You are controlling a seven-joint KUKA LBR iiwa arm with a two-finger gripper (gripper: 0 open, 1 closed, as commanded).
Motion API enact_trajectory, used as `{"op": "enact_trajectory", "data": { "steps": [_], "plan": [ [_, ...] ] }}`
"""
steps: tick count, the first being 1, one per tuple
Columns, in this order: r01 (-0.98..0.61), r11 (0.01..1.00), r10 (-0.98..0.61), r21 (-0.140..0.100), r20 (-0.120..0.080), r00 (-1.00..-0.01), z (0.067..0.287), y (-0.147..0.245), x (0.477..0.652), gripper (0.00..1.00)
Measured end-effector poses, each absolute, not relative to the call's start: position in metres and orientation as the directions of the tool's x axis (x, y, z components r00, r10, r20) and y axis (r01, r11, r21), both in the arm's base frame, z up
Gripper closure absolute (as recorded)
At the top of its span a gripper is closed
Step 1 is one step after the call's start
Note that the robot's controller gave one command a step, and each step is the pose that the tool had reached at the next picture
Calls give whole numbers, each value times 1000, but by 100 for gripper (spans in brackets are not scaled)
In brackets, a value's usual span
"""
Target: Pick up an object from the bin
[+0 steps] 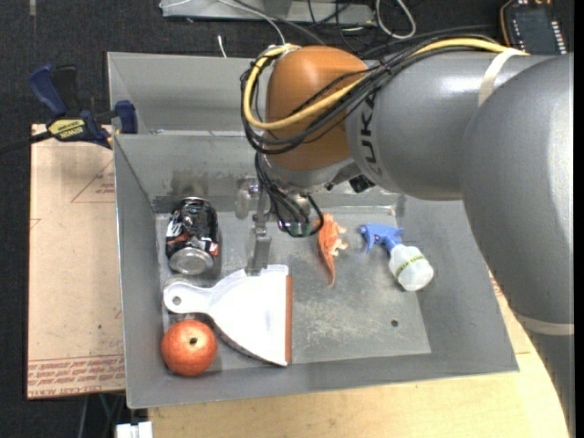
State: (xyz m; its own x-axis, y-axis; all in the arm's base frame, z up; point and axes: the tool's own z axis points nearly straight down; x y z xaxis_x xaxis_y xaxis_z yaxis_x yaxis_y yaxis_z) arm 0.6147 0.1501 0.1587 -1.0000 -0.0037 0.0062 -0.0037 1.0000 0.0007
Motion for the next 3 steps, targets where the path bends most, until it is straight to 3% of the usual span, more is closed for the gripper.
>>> {"op": "enact_trajectory", "data": {
  "steps": [1, 2, 3],
  "plan": [
    [0, 1000, 0, 2, -1, -1000, 164, 149, 617, 0],
    [20, 1000, 20, 2, 3, -1000, 70, 209, 570, 0],
    [-177, 984, -177, 2, -21, -984, 154, 211, 566, 0]
  ]
}}
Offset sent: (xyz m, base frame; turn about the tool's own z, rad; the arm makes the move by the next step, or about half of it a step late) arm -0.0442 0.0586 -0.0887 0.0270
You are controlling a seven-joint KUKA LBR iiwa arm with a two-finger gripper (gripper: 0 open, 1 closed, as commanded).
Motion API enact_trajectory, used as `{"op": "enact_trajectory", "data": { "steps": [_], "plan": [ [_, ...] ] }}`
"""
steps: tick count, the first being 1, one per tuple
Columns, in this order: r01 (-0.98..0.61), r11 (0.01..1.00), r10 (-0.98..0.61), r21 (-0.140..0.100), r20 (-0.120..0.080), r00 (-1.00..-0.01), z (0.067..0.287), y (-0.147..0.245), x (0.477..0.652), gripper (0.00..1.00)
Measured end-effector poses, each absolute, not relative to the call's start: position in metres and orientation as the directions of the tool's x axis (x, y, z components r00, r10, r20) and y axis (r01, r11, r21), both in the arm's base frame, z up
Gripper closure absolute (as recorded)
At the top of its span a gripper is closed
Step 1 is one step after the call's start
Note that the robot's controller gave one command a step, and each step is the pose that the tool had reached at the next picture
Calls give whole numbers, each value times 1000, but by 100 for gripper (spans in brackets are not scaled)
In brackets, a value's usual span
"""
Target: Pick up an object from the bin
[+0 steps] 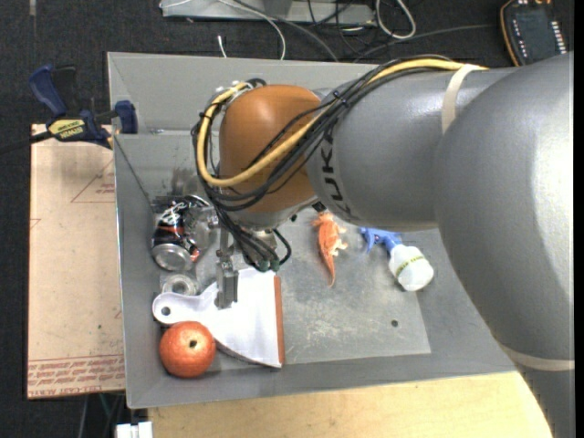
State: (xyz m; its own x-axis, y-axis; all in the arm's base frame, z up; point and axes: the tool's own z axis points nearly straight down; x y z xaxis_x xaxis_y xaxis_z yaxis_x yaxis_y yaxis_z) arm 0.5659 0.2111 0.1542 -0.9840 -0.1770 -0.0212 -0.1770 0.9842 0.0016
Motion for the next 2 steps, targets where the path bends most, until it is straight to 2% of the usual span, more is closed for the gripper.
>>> {"op": "enact_trajectory", "data": {
  "steps": [1, 2],
  "plan": [
    [-628, 778, -628, 2, -6, -778, 101, 221, 644, 0],
    [-92, 996, -92, 11, -44, -995, 83, 238, 553, 0]
  ]
}}
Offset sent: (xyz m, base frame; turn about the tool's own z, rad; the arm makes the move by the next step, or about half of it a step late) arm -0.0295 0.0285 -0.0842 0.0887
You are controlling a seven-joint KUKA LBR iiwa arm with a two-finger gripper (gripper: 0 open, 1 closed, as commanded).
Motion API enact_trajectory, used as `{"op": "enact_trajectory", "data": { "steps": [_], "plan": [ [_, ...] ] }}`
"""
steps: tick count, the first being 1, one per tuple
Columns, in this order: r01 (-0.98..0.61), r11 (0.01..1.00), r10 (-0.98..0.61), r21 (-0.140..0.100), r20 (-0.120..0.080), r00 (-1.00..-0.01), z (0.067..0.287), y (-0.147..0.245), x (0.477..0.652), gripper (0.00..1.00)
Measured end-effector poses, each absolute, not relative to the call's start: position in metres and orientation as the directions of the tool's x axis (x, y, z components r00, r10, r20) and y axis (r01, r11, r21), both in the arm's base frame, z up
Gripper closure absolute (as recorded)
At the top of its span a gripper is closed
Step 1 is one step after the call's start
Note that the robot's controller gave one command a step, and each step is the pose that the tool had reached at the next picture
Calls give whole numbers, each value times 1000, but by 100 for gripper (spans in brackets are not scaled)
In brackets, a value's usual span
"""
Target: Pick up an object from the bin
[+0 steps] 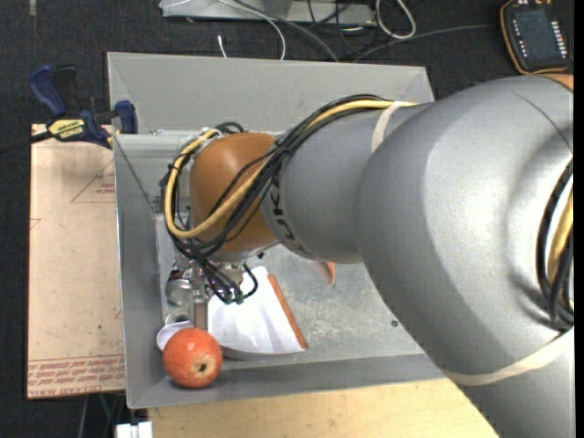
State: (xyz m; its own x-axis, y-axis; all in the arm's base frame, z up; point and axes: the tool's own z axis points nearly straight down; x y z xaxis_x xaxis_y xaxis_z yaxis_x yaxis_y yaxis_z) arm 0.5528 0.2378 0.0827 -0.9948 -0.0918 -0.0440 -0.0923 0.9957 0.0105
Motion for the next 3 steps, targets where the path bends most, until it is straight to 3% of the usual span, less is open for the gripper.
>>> {"op": "enact_trajectory", "data": {
  "steps": [1, 2, 3],
  "plan": [
    [-853, 521, -853, -15, -26, -521, 85, 251, 606, 100],
    [-887, 462, -887, -22, -23, -461, 81, 250, 619, 100],
    [-886, 463, -886, -12, -19, -463, 96, 250, 614, 100]
  ]
}}
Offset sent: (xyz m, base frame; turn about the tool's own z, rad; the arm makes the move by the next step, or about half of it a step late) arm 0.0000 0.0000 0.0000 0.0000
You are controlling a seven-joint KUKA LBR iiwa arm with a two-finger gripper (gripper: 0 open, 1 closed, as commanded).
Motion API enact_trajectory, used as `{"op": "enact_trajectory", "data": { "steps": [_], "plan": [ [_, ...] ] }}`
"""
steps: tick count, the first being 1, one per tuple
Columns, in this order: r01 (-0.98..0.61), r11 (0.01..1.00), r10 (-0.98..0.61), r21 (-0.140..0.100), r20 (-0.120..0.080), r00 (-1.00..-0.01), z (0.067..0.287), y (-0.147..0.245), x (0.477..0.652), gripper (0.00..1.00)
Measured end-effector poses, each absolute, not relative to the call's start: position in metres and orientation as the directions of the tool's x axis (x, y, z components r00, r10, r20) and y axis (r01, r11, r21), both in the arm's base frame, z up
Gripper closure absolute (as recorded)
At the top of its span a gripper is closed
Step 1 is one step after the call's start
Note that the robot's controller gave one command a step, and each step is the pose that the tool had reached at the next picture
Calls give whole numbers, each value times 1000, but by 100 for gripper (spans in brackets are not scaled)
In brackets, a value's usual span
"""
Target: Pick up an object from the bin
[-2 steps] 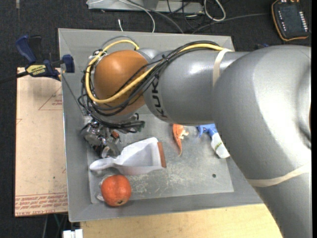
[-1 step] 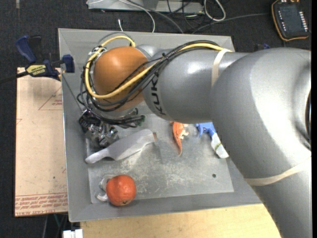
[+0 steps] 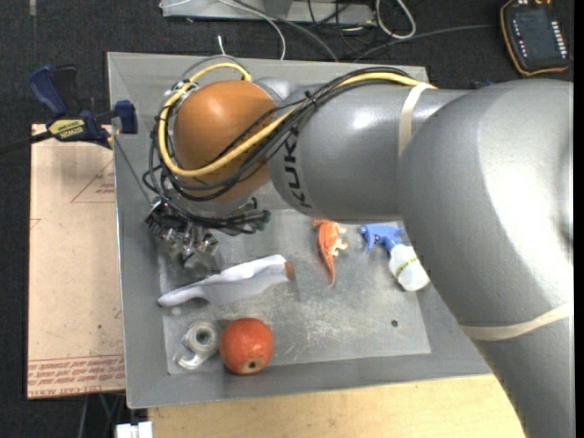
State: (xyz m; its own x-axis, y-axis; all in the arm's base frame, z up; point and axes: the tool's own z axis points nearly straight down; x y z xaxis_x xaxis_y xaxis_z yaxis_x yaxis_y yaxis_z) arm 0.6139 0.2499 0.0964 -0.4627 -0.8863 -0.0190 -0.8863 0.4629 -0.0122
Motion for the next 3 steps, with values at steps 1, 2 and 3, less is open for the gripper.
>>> {"op": "enact_trajectory", "data": {
  "steps": [1, 2, 3],
  "plan": [
    [-886, 464, -886, -14, -23, -464, 123, 251, 615, 100],
    [-885, 465, -885, -11, -20, -465, 153, 251, 613, 100],
    [-885, 466, -885, -16, -26, -466, 194, 252, 615, 100]
  ]
}}
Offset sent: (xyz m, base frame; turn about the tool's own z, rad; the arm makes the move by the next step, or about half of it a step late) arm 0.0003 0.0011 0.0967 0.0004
